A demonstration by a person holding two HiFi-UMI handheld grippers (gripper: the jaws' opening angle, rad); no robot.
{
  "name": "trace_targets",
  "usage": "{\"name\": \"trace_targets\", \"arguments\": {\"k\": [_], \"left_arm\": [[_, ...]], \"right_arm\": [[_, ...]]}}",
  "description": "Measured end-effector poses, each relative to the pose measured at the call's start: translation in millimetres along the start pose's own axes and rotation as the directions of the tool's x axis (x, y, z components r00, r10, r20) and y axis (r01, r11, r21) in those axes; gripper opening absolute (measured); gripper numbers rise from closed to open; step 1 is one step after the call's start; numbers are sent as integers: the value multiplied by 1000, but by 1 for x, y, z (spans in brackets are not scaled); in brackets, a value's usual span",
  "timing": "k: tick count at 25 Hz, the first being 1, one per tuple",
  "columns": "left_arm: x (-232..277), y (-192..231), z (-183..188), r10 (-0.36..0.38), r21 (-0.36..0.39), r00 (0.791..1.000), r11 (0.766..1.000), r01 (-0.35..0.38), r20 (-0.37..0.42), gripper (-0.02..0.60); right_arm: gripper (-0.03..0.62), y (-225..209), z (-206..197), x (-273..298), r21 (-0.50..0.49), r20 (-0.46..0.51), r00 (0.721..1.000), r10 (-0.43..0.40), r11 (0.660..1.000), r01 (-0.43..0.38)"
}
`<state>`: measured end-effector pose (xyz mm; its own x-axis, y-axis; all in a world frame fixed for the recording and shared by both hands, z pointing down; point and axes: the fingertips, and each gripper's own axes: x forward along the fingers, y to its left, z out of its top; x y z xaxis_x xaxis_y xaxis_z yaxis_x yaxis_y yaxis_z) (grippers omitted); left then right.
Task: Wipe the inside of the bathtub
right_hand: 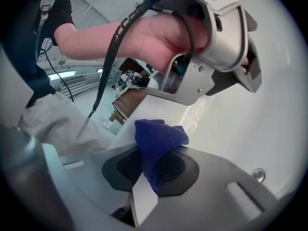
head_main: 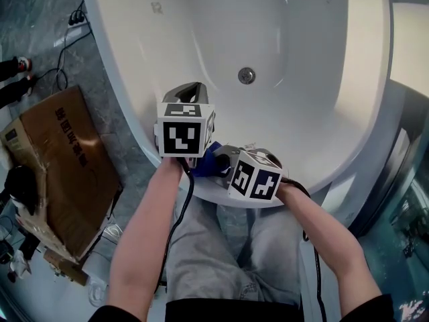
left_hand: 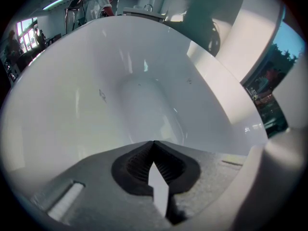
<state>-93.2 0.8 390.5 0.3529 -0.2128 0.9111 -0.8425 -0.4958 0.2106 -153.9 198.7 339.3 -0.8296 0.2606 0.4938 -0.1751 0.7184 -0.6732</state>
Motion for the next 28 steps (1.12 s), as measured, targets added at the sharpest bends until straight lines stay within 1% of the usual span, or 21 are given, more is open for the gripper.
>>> {"name": "trace_targets", "arguments": {"k": [9, 12, 14, 16, 19, 21, 25, 28], "left_arm": [[5, -1, -3, -7, -5, 1000, 1000, 7, -6, 3], [6, -1, -2, -6, -8, 1000, 1000, 6, -9, 3], [9, -1, 1, -6, -9, 1000, 1000, 6, -6, 3], [11, 0, 5, -7, -13, 1000, 1000, 7, -3, 3], [16, -1, 10, -10, -21, 1000, 1000, 10, -3, 3], [22, -2, 12, -15, -26, 1000, 1000, 15, -4, 3], [41, -7, 14, -30, -36, 1000, 999, 29, -3, 3], [61, -7, 15, -38, -48, 999, 998, 38, 6, 3]], "right_arm": [[64, 11, 8, -5, -19, 16, 999, 51, 999, -51], [64, -1, 7, -10, -6, 31, 999, 26, 1000, -25], [64, -19, 6, -19, 24, 49, 999, -21, 1000, 20], [64, -44, 3, -32, 56, 63, 994, -85, 995, 81], [66, -91, -1, -58, 108, 77, 978, -194, 977, 185], [64, -123, -5, -75, 146, 83, 964, -252, 960, 239], [64, -181, -24, -93, 220, 81, 947, -309, 933, 286], [66, -220, -46, -90, 223, 31, 939, -343, 918, 328]]}}
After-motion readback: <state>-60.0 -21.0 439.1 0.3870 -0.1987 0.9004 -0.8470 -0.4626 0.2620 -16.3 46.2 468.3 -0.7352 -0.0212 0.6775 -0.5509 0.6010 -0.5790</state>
